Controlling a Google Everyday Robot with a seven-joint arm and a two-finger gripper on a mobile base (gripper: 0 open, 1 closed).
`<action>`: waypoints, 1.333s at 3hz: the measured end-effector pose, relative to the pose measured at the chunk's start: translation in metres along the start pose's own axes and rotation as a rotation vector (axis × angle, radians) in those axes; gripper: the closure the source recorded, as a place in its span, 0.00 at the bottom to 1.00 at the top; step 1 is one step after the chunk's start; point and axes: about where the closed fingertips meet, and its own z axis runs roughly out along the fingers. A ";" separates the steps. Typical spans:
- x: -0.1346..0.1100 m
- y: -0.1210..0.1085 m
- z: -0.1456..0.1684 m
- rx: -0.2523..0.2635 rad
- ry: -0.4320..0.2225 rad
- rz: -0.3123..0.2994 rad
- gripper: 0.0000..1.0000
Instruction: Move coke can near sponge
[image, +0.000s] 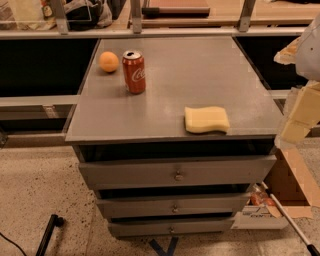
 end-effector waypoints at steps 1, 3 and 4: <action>0.000 0.000 0.000 0.000 0.000 0.000 0.00; -0.033 -0.067 0.017 0.048 -0.182 0.040 0.00; -0.072 -0.109 0.045 0.022 -0.379 0.130 0.00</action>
Offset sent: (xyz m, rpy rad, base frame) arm 0.0766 0.0152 0.0091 0.0979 -0.0702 0.0443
